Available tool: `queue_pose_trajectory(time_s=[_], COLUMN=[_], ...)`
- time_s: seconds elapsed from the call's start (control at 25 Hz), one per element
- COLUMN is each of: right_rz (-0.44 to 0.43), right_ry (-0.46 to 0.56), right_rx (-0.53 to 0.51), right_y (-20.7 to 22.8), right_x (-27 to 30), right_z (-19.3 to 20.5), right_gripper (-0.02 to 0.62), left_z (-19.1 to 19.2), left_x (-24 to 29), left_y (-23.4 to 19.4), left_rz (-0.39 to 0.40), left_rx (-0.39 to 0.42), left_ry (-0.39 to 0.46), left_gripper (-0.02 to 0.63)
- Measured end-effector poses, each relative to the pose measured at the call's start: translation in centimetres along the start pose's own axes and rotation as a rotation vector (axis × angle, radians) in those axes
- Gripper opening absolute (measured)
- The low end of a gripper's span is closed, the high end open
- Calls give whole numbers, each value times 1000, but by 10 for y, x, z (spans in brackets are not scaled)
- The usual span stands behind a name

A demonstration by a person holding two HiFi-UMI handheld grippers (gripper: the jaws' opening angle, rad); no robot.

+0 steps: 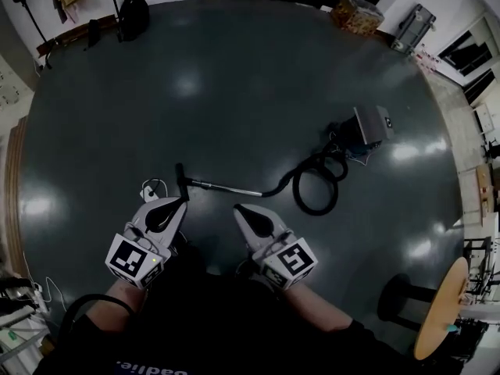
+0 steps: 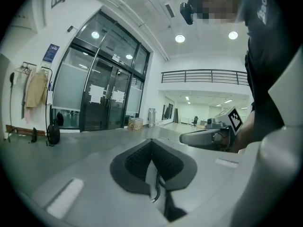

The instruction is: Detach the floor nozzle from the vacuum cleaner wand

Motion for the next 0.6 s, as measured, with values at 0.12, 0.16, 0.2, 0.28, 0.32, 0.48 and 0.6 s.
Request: queue_pose_trajectory(time_s=[0.12, 0.16, 0.2, 0.28, 0.32, 0.48, 0.6], right_rz=[50, 62, 71, 86, 93, 108, 96], right_ry=[-3, -6, -10, -21, -27, -45, -40], right_rx=[18, 18, 15, 9, 8, 12, 23], right_y=[3, 5, 7, 14, 19, 46, 75], right_x=[32, 42, 50, 65, 72, 86, 98], right_z=[2, 2, 2, 2, 3, 13, 32], right_gripper=[2, 2, 2, 2, 2, 2, 2], left_z=[0, 0, 1, 7, 10, 24, 44], left_x=[2, 4, 7, 13, 17, 37, 57], left_y=[-42, -55, -66, -87, -97, -120, -134], left_rz=[34, 41, 45, 49, 48, 26, -3], left_rx=[15, 17, 16, 9, 7, 16, 32], left_ry=[-4, -6, -8, -12, -16, -29, -26], left_gripper=[2, 2, 2, 2, 2, 2, 2])
Point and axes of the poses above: the fingertips, and each gripper's own axes: x forward along the fingers, y to its right, z out of its underside, the point moved 2 cm from there along -x, backward along the fingers, and after that the axes turned 6 degrees about -z, right-handed, at the moved point
